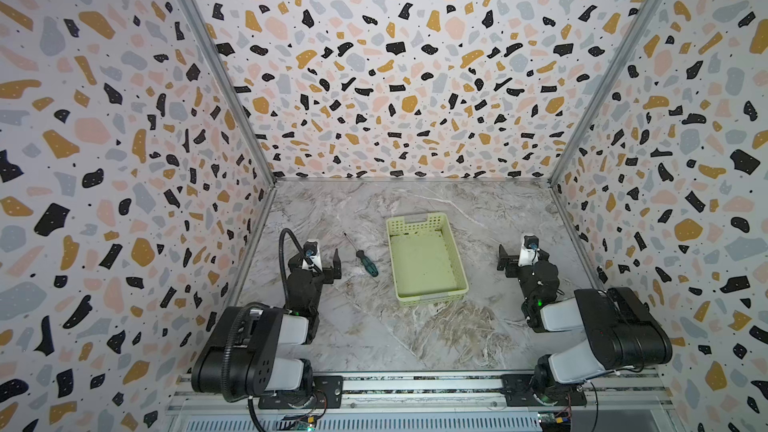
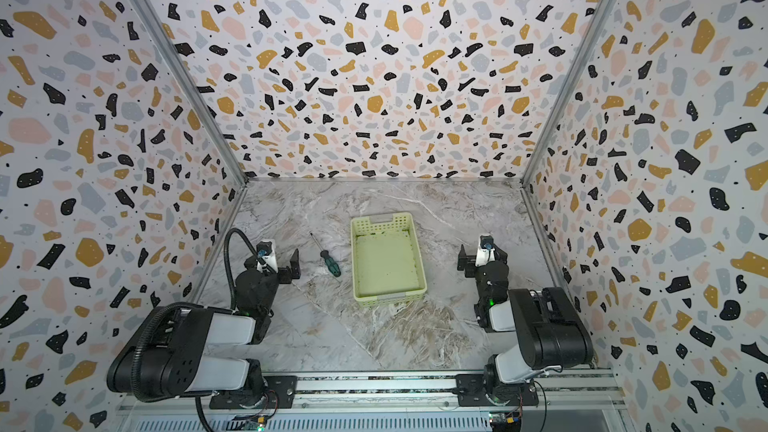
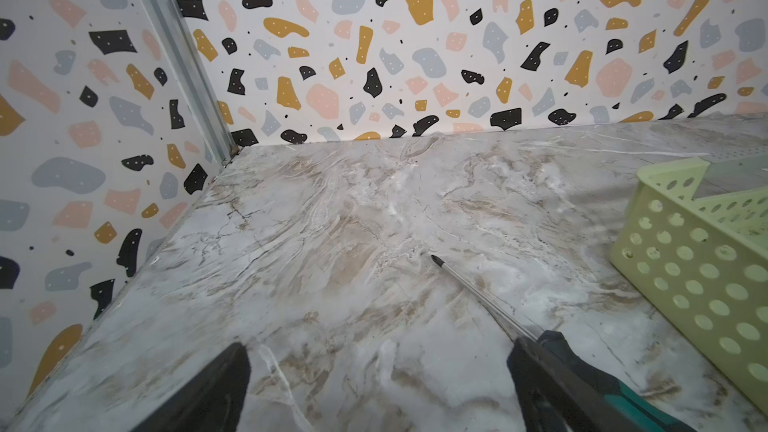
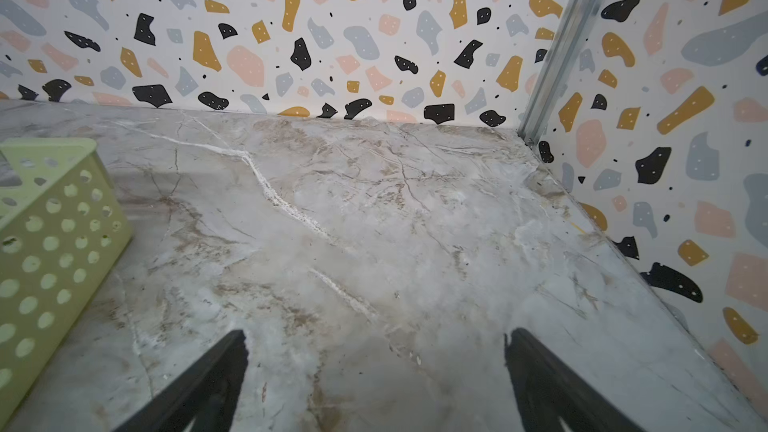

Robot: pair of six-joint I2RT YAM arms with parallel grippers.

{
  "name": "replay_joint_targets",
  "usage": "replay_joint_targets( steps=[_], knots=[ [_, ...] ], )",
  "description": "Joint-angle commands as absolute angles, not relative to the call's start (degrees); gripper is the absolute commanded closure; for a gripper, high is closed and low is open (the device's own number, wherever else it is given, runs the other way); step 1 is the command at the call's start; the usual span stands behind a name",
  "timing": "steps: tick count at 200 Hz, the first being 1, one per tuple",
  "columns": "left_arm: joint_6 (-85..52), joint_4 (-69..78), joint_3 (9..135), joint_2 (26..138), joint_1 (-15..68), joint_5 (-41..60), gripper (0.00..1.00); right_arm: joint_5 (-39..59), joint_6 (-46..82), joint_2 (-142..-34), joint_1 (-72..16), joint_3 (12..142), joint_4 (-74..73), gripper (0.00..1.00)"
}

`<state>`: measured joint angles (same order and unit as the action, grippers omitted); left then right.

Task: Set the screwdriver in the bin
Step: 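Move the left gripper forward over the green-handled screwdriver while the right arm lifts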

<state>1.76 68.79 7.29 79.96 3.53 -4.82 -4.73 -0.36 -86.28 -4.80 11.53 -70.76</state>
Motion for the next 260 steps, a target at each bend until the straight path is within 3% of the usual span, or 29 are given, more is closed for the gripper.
replay_joint_targets(
  steps=[1,192,202,220,236,260],
  knots=[
    [-0.05,69.67,9.05,79.98,3.16,-9.4,0.0,-5.01,-0.73,-85.53,-5.01,11.71,-72.05,0.01],
    [-0.41,69.4,9.33,79.61,3.16,-10.22,0.01,-4.94,-0.46,-85.55,-4.86,11.76,-72.09,0.01],
    [-1.43,64.79,11.6,78.49,3.16,-12.2,0.0,-4.09,-0.21,-85.52,-4.38,11.89,-71.9,0.01],
    [-3.93,42.34,21.59,72.99,3.16,-16.21,0.0,-3.25,0.0,-85.2,-3.87,11.46,-72.23,0.01],
    [-9.93,36.41,24.12,67.75,3.17,-16.55,0.0,-5.05,0.7,-82.54,-3.98,10.75,-71.92,0.01],
    [-19.85,29.29,26.41,57.88,3.12,-18.63,0.0,-7.69,1.59,-72.88,-4.13,16.29,-54.84,0.01]
  ],
)
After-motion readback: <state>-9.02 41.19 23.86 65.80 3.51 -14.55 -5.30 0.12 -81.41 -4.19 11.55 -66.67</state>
